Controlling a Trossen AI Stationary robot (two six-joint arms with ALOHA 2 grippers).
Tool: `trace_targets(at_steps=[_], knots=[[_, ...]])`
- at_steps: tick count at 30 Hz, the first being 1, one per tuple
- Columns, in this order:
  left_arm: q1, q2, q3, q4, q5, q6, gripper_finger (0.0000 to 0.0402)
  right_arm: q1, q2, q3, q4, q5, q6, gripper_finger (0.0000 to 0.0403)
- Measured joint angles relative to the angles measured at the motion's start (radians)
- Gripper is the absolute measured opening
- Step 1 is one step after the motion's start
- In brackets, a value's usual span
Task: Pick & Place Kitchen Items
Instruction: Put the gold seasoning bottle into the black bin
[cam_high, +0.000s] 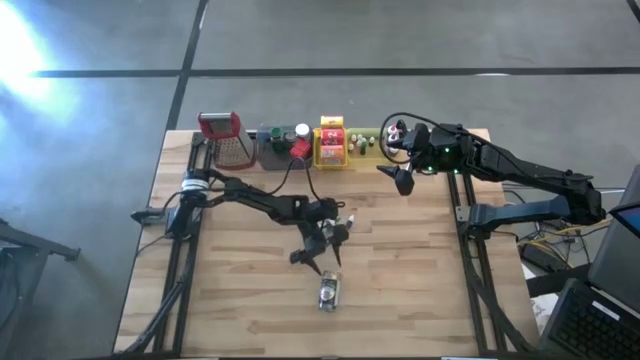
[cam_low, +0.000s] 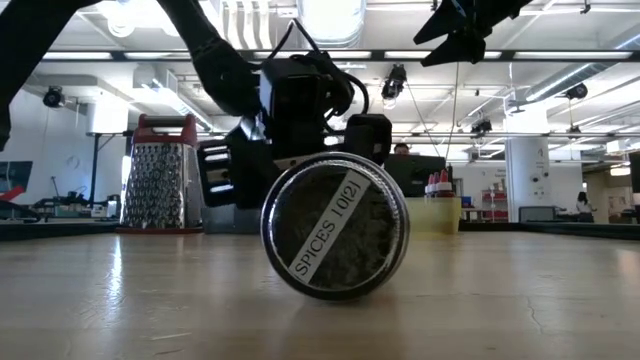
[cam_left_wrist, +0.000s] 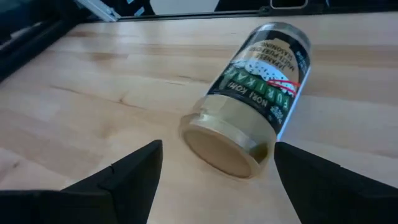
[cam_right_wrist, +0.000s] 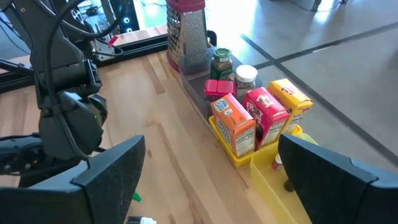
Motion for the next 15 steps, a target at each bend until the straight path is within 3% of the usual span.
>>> trace_targets(at_steps=[6, 15], knots=[[0.027, 0.001, 0.058, -0.071, 0.085, -0.108, 0.0312, 0.000, 0.000, 0.000, 0.000, 0.000, -0.001, 0.0364], [0.031, -0.010, 0.084, -0.081, 0.063, -0.175, 0.0312, 0.000, 0.000, 0.000, 0.000, 0.000, 0.000, 0.0364]])
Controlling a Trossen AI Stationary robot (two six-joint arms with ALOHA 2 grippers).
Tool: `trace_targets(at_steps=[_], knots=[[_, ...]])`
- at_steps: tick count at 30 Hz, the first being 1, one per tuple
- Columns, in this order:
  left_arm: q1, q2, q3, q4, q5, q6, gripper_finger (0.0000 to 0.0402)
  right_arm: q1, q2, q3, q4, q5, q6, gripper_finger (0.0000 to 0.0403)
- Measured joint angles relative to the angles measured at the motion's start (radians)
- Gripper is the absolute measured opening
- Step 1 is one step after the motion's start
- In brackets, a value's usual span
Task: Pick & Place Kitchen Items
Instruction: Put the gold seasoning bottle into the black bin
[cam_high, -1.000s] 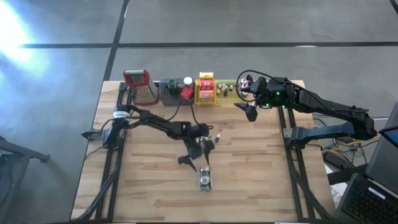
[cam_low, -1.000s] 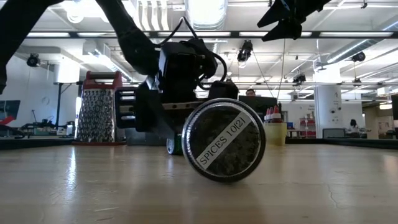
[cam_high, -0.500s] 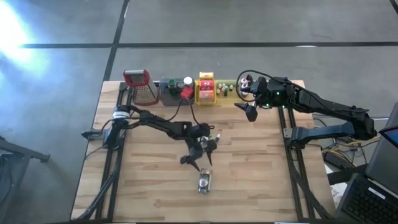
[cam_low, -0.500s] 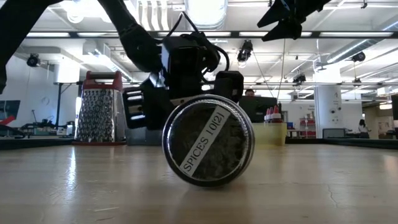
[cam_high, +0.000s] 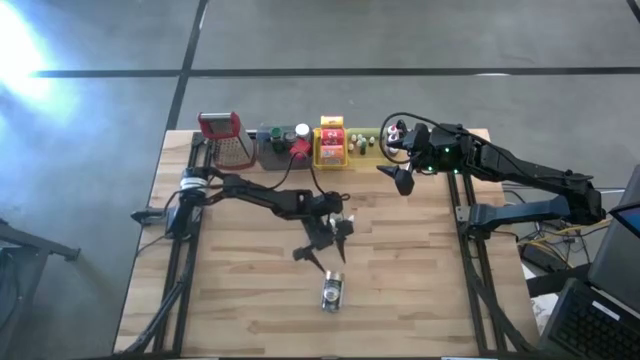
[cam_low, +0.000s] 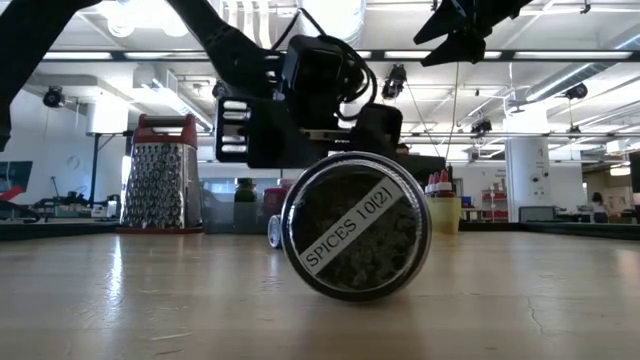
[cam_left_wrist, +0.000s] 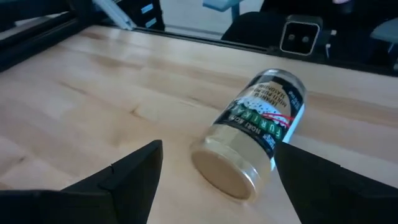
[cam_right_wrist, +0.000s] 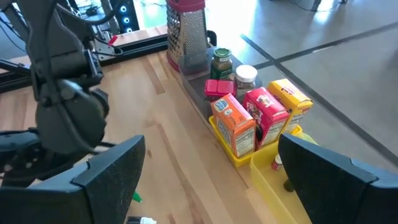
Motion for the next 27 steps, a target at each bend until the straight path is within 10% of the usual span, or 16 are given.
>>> trace_targets(at_steps=[24, 27], knots=[[-0.001, -0.018, 0.001, 0.074, -0.067, -0.004, 0.0312, 0.000, 0.000, 0.000, 0.000, 0.000, 0.002, 0.0364], [0.022, -0.018, 0.013, 0.077, 0.091, 0.061, 0.0312, 0.000, 0.000, 0.000, 0.000, 0.000, 0.003, 0.0364]])
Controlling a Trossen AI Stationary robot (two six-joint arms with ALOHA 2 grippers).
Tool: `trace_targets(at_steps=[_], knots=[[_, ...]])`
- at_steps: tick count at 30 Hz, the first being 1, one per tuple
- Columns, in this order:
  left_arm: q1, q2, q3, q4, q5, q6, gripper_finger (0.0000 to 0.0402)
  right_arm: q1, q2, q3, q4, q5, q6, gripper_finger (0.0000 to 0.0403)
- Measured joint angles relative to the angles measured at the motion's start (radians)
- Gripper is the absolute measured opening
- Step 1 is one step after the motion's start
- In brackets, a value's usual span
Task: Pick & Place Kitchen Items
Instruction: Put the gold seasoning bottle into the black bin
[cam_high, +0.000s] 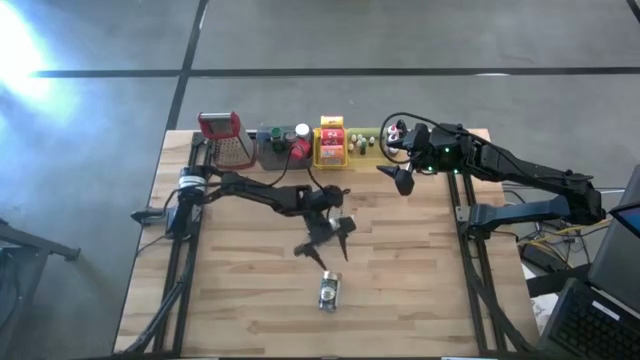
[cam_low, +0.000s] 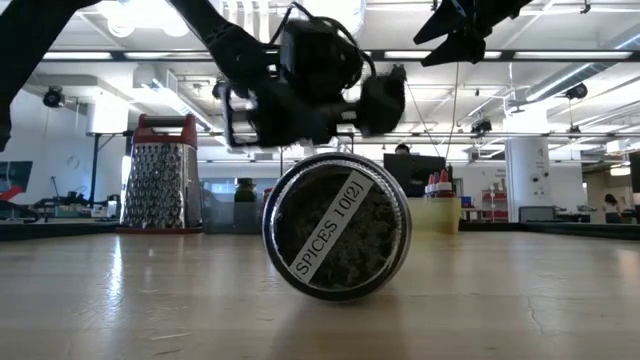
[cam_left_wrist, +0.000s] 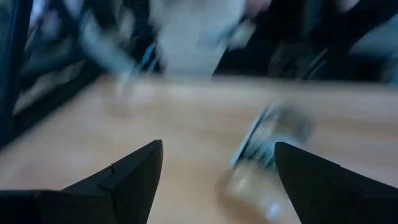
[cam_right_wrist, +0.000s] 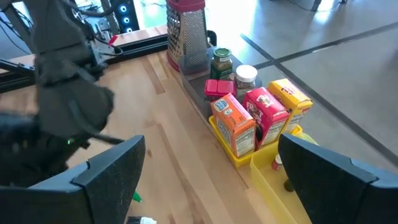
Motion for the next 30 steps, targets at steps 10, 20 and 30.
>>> trace_targets(at_steps=[10, 20, 30], knots=[[0.109, 0.241, 0.243, 0.005, 0.465, -0.042, 0.0312, 0.000, 0.000, 0.000, 0.000, 0.000, -0.003, 0.0364], [0.027, 0.365, 0.369, 0.007, 0.538, -0.183, 0.0312, 0.000, 0.000, 0.000, 0.000, 0.000, -0.002, 0.0363], [-0.007, 0.374, 0.283, 0.002, 0.535, -0.124, 0.0312, 0.000, 0.000, 0.000, 0.000, 0.000, 0.001, 0.0364]])
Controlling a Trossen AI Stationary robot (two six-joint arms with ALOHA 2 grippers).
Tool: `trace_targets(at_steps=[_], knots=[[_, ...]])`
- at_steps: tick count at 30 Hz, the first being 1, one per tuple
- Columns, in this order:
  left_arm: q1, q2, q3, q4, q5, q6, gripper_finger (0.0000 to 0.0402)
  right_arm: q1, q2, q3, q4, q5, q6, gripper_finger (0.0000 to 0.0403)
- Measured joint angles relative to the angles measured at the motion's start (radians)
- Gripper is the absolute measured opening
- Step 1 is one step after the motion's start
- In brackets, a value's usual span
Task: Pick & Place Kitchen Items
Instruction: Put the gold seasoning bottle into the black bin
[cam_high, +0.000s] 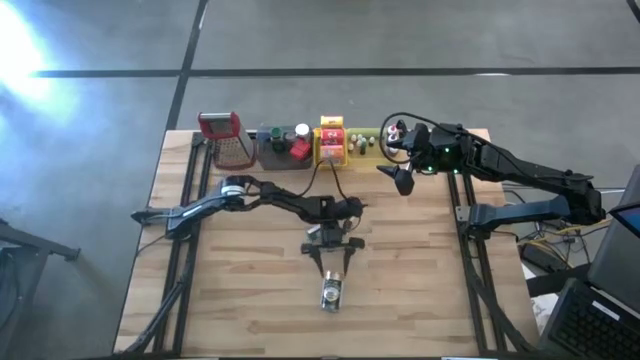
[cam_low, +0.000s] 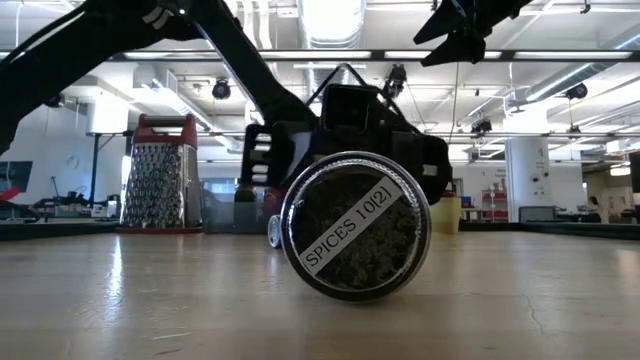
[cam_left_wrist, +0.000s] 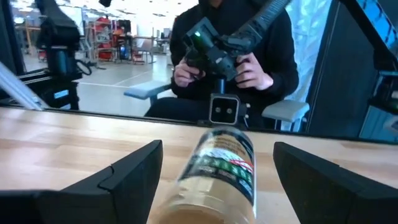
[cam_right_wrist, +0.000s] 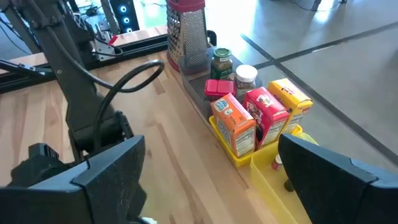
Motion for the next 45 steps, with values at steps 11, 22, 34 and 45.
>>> trace_targets(at_steps=[11, 22, 34, 45], knots=[[-0.006, 0.012, -0.016, 0.021, -0.004, 0.100, 0.0312, 0.000, 0.000, 0.000, 0.001, 0.000, -0.004, 0.0364], [0.005, 0.019, -0.049, 0.013, -0.024, 0.105, 0.0312, 0.000, 0.000, 0.000, 0.000, 0.000, -0.001, 0.0363], [0.004, 0.019, -0.035, 0.014, -0.026, 0.099, 0.0312, 0.000, 0.000, 0.000, 0.000, 0.000, -0.003, 0.0364], [-0.005, 0.019, -0.023, 0.016, -0.024, 0.017, 0.0312, 0.000, 0.000, 0.000, 0.000, 0.000, -0.001, 0.0364]])
